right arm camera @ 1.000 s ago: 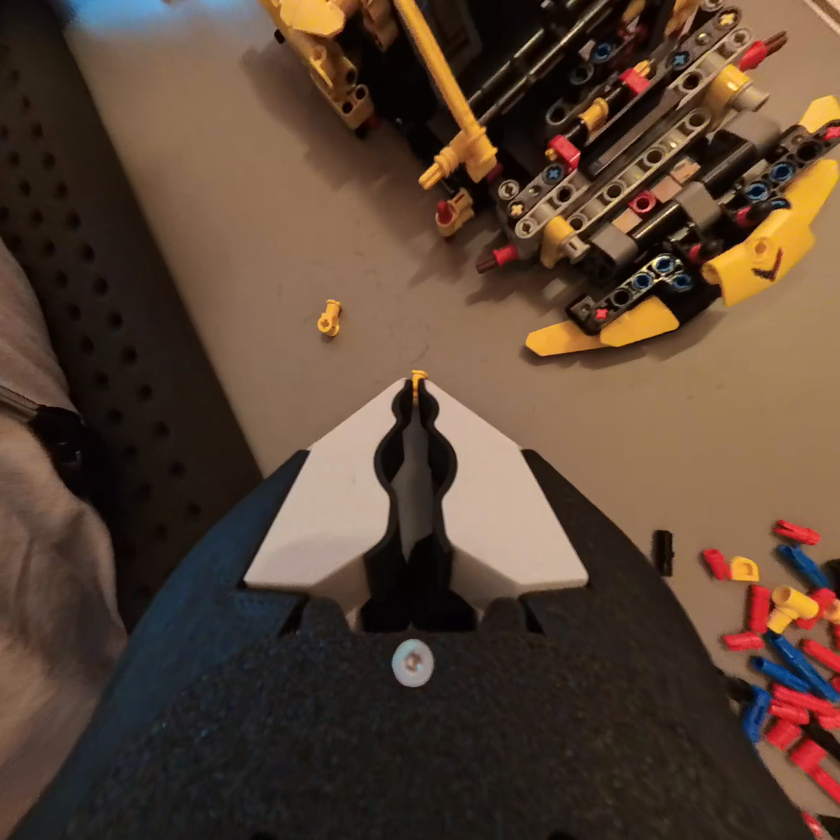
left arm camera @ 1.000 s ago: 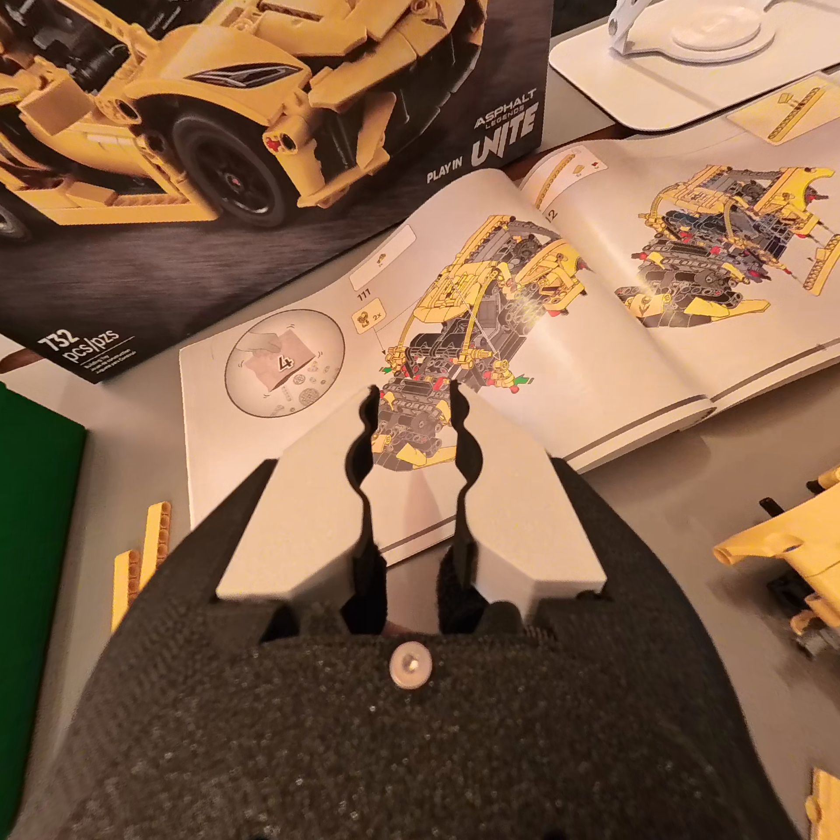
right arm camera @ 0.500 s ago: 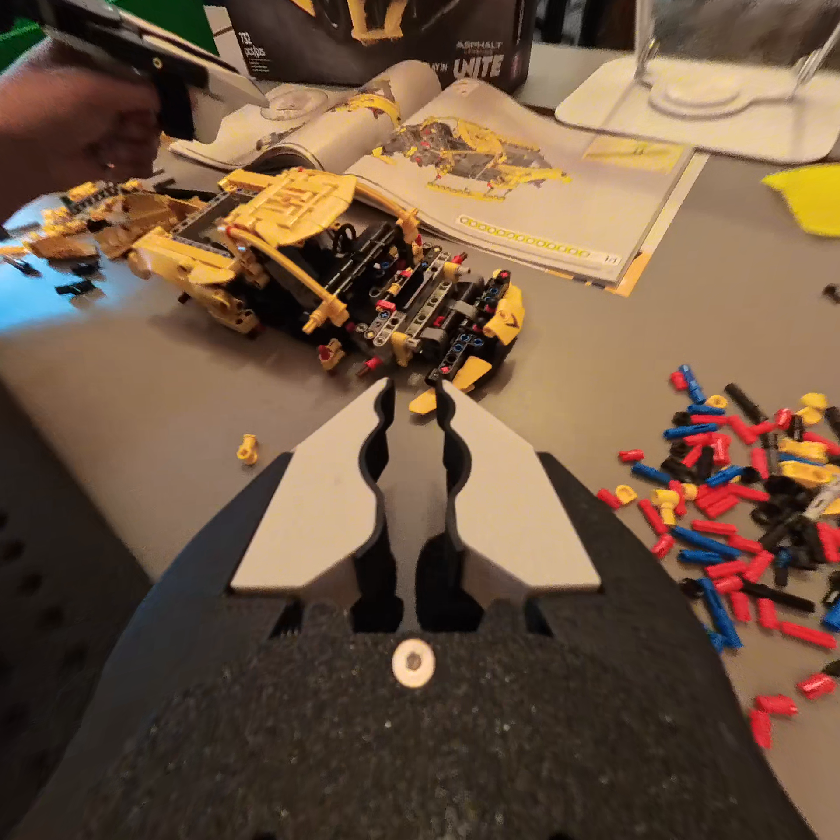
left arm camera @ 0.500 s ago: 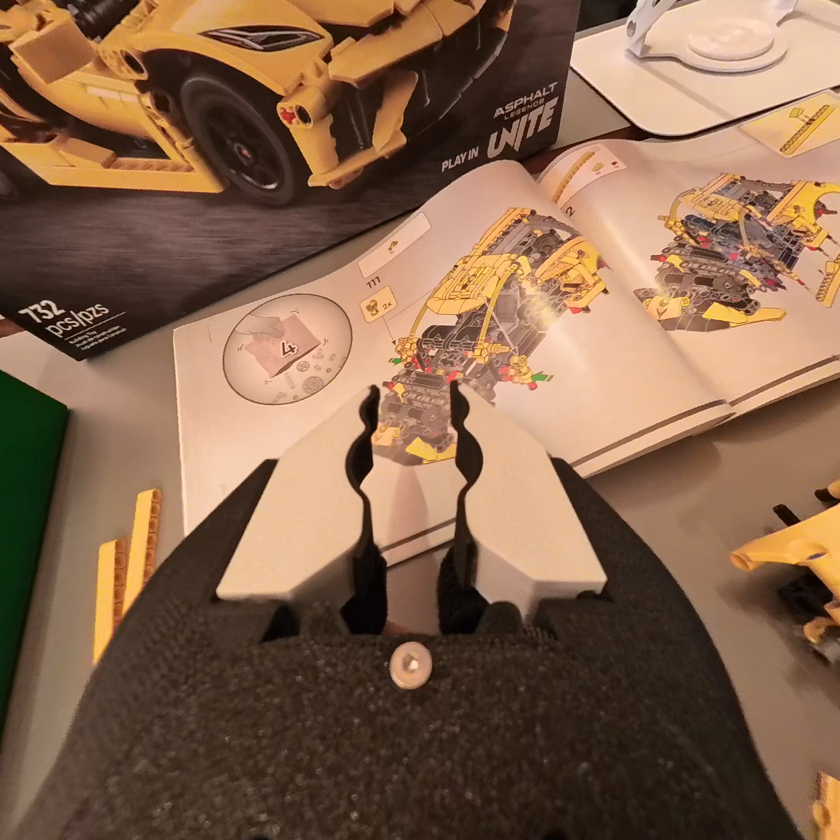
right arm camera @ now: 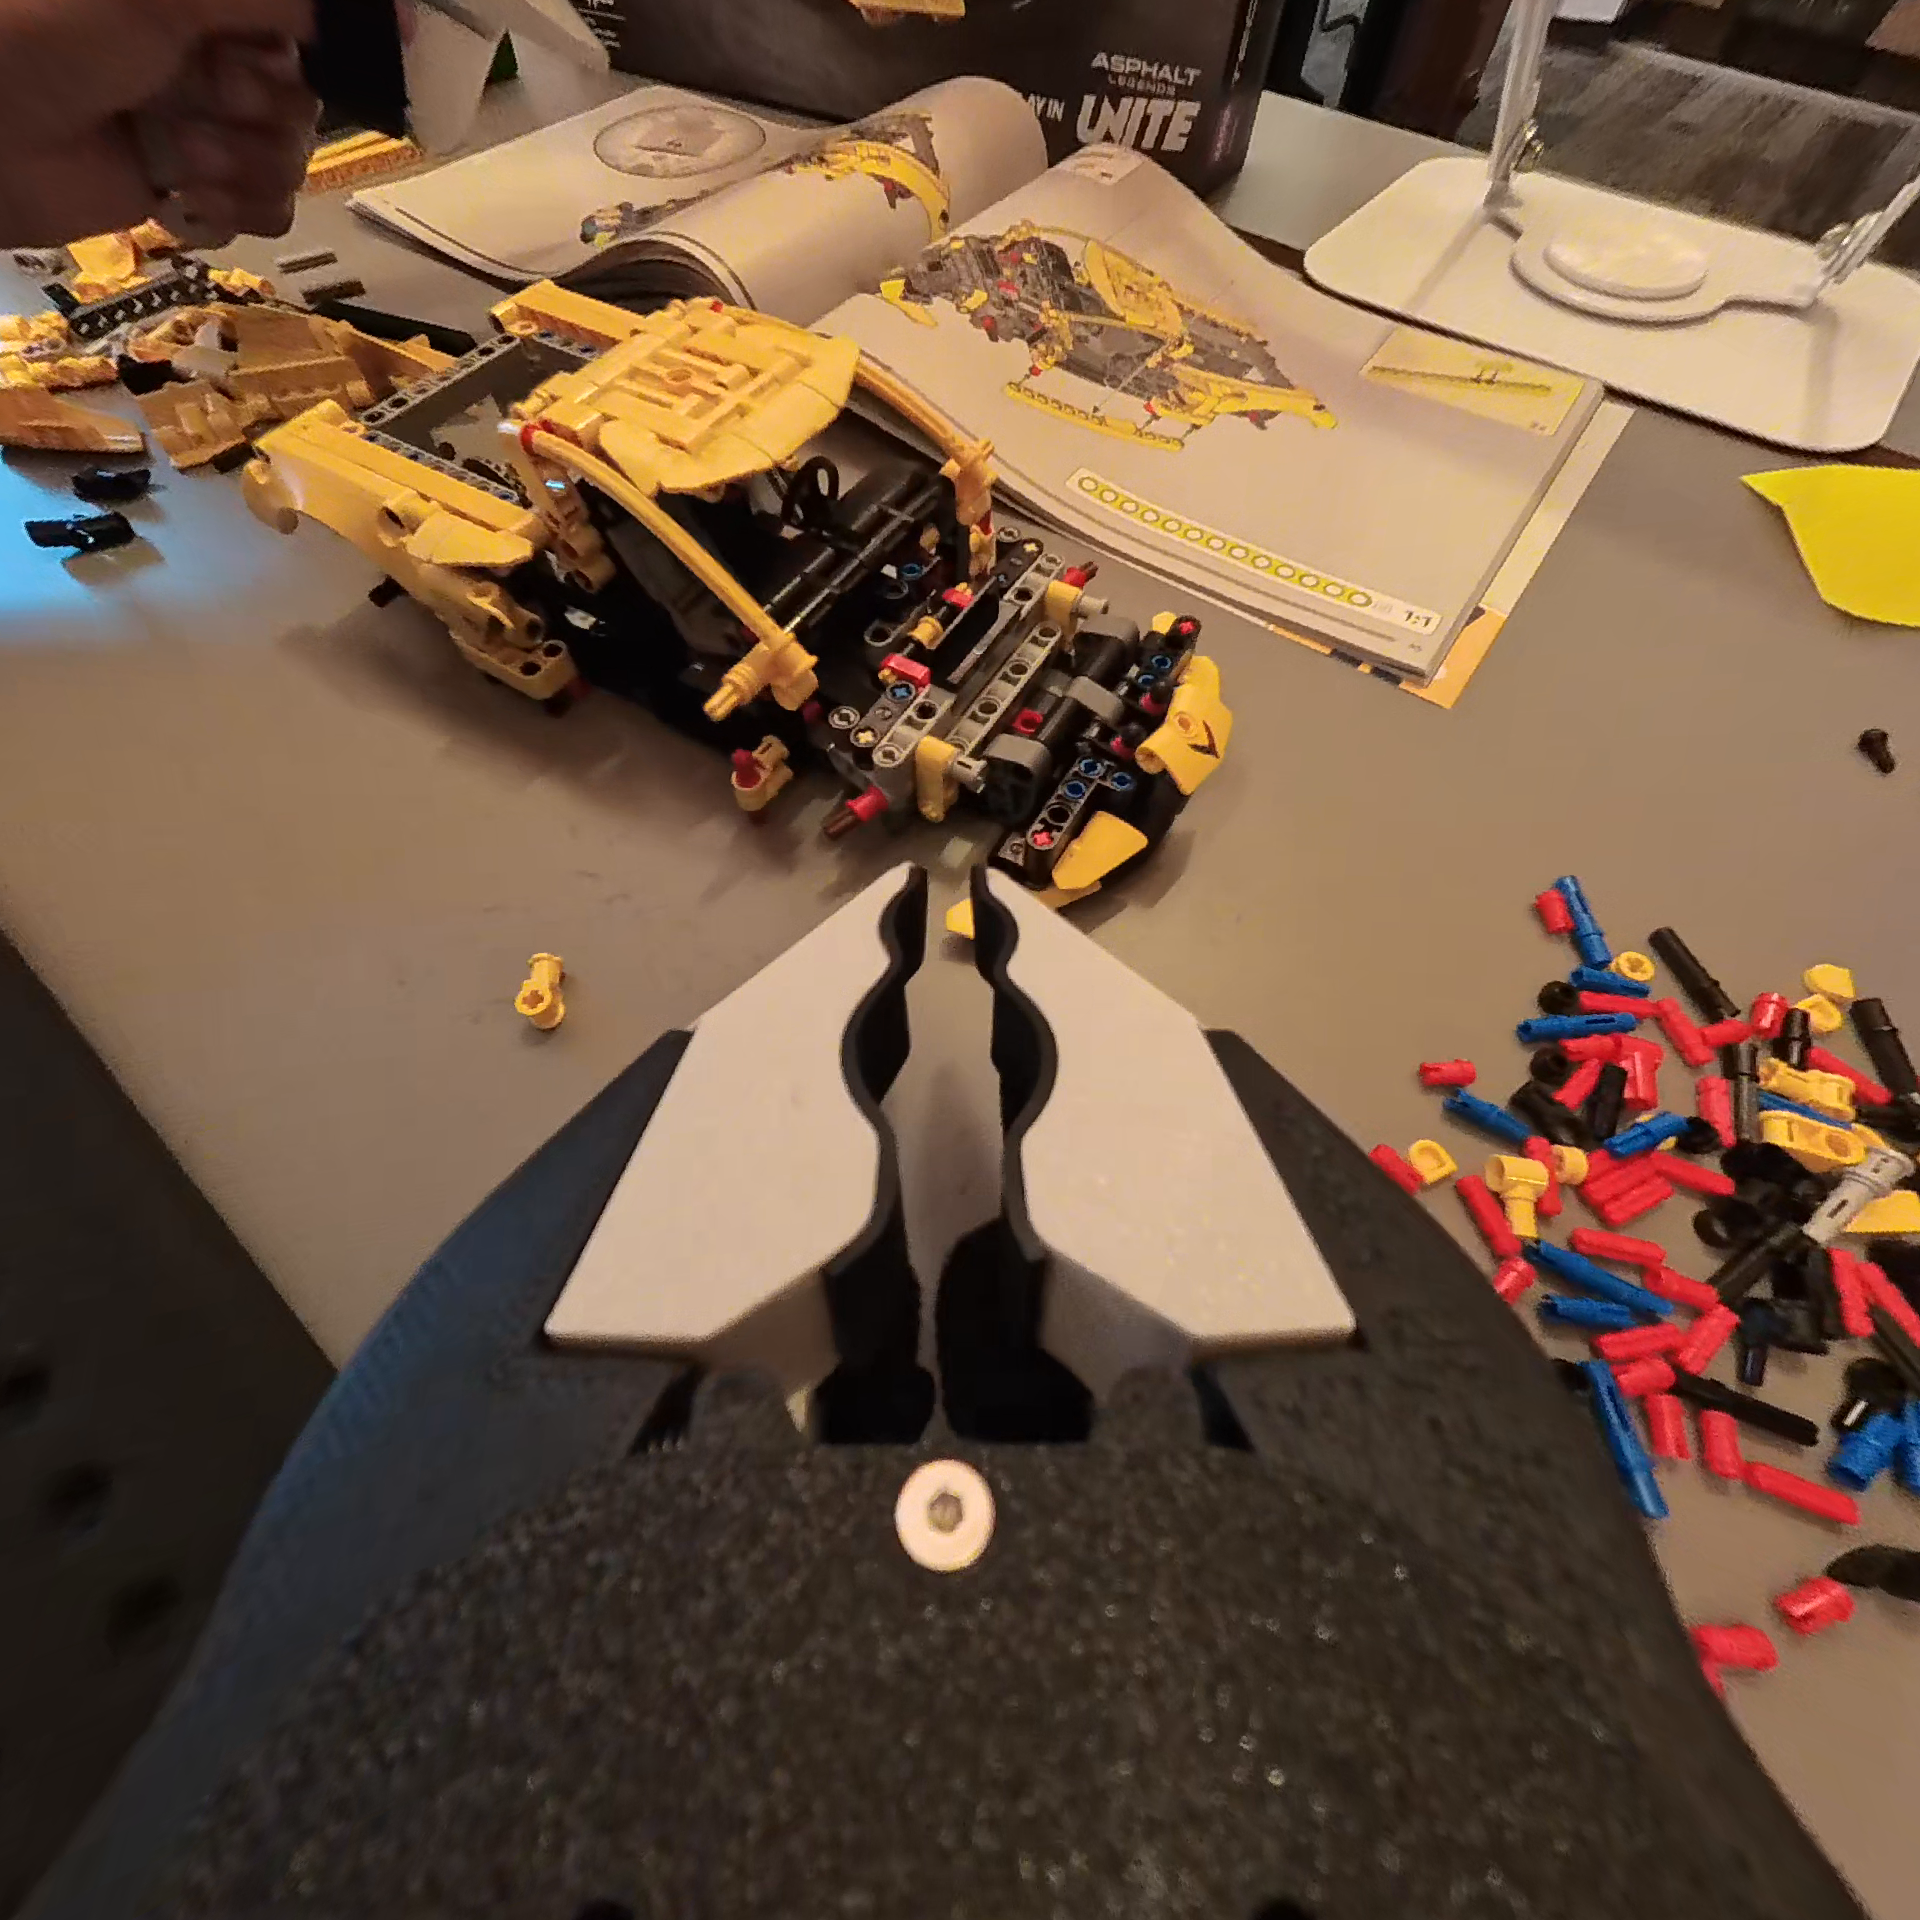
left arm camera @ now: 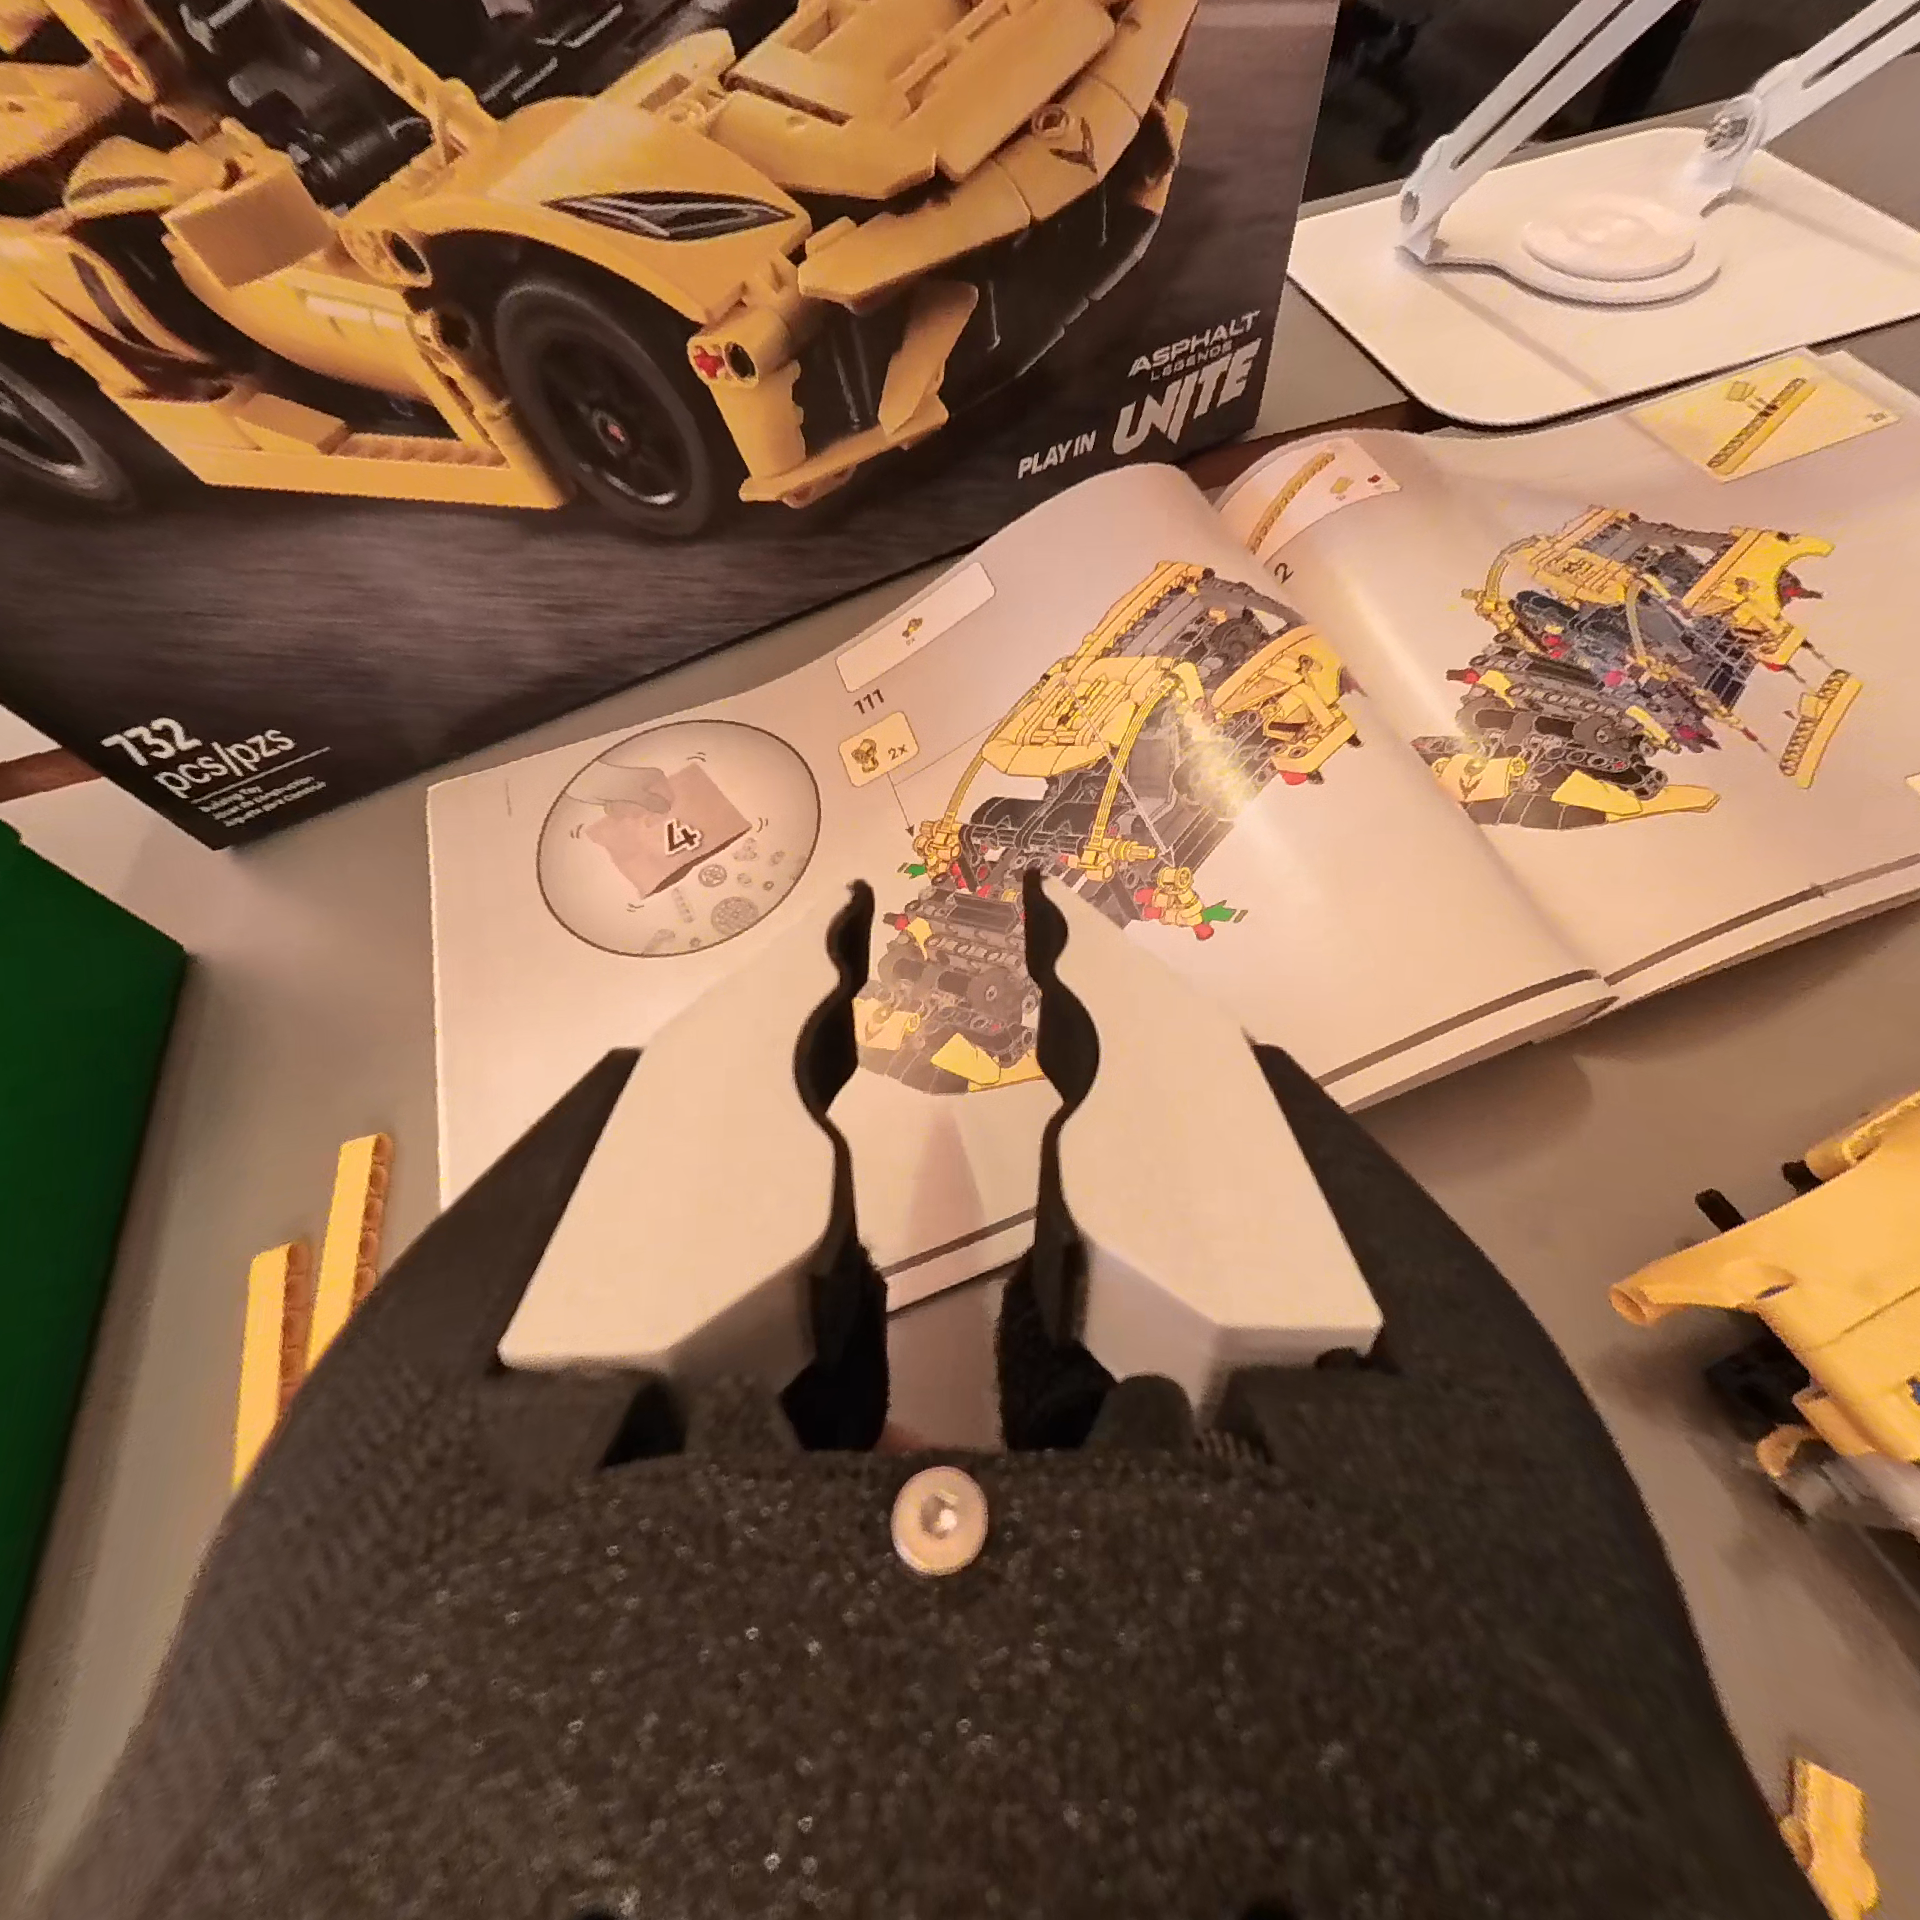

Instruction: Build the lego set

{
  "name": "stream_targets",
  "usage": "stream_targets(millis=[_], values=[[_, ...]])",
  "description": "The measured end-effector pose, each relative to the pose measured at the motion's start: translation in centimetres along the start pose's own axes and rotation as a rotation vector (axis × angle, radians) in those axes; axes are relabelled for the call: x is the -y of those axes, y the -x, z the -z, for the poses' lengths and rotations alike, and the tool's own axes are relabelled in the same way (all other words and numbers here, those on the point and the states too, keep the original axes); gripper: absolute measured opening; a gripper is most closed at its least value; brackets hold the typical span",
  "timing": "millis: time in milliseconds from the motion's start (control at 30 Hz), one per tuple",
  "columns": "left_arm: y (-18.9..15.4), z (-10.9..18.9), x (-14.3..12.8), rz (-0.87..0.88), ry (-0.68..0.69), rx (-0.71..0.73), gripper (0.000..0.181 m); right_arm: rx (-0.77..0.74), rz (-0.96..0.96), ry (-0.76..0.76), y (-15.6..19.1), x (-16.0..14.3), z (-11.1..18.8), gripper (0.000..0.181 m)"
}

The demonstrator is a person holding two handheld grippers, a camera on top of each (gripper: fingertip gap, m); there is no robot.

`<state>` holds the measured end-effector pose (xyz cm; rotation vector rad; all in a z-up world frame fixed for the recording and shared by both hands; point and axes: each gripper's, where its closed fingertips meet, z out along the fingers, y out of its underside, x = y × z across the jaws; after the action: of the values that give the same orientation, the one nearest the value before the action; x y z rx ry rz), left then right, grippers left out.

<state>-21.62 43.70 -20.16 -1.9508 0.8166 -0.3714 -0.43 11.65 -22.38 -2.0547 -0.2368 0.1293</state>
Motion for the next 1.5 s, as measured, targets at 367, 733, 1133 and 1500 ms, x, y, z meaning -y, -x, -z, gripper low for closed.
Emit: stream_targets(millis=[367,733,1133,1500], values=[[-1.1,0.8,1.3,-0.013,-0.035,-0.018,0.028,0.138,-0.051,0.048,1.8,-0.5,-0.2,0.009],[-2.0,1.8,2.6,-0.069,-0.068,-0.008,0.028,0.281,0.108,0.220,4.1,-3.2,2.2,0.020],[-3.2,3.8,4.3,-0.137,-0.142,-0.024,0.028,0.182,0.179,0.306,3.7,-4.6,0.3,0.007],[-25.0,17.1,0.8,-0.253,-0.087,-0.835,0.027,0.481,-0.021,-0.040,8.5,2.9,1.9,0.007]])
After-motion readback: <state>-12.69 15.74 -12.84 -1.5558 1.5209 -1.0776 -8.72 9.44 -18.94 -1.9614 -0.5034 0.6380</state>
